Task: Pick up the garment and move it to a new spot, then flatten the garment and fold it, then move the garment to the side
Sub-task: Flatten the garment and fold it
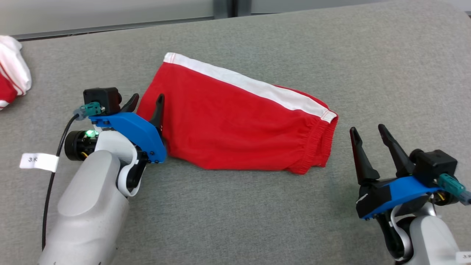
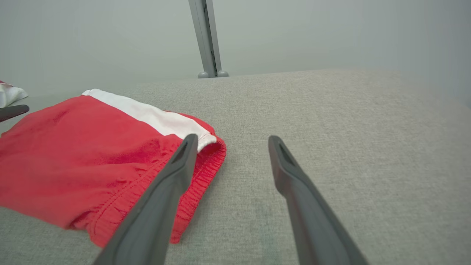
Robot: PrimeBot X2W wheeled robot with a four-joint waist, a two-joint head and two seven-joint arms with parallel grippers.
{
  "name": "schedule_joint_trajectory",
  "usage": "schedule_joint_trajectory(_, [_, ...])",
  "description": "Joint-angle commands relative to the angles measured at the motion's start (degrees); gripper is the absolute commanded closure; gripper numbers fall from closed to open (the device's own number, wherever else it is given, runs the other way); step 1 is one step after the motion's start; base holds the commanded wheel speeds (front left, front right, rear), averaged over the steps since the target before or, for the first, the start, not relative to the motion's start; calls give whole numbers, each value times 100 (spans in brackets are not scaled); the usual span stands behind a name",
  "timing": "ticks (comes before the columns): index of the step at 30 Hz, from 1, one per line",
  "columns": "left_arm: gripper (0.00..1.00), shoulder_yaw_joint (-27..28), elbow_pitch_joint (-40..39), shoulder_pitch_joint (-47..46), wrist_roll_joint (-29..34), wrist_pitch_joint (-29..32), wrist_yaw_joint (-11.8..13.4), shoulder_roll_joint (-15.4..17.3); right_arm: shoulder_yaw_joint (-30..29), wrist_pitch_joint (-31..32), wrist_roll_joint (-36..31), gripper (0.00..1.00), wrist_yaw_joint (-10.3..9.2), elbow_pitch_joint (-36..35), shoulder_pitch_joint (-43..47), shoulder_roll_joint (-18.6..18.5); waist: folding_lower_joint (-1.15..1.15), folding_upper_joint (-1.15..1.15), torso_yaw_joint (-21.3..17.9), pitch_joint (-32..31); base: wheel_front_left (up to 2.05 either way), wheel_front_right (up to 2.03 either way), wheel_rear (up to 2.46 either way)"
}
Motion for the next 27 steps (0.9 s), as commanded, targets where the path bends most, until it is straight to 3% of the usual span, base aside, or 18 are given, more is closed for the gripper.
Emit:
schedule_joint_trajectory(1, [0, 27, 11, 12, -40, 118, 24, 54, -52, 70, -7, 0, 0, -188, 118, 0, 1, 0, -68, -1, 0, 0, 0])
schedule_joint_trajectory(10, [0, -9, 122, -219, -111, 868, 103, 339, -50, 312, 105, 0, 0, -766, 286, 1, 1, 0, -314, 214, 0, 0, 0])
schedule_joint_trajectory(17, [0, -198, 62, -188, -257, 1304, -109, 333, -25, 289, 161, 0, 0, -837, 258, 1, 1, 0, -384, 298, 0, 0, 0])
schedule_joint_trajectory(18, [17, -218, 27, -175, -286, 1324, -129, 317, -32, 277, 158, 0, 0, -838, 251, 1, 1, 0, -385, 302, 0, 0, 0])
schedule_joint_trajectory(19, [54, -225, -10, -155, -318, 1337, -153, 295, -34, 259, 153, 0, 0, -836, 243, 1, 1, 0, -385, 302, 0, 0, 0])
schedule_joint_trajectory(21, [92, -223, -80, -108, -416, 1313, -196, 250, -20, 229, 169, 0, 0, -823, 214, 1, 1, 0, -380, 299, 0, 0, 0])
schedule_joint_trajectory(22, [100, -240, -103, -86, -444, 1310, -214, 250, -6, 222, 183, 0, 0, -813, 199, 1, 1, 0, -377, 292, 0, 0, 0])
schedule_joint_trajectory(27, [100, -145, -277, 15, -588, 948, -246, 239, -53, 157, 188, 0, 0, -750, 181, 0, 1, 0, -294, 200, 0, 0, 0])
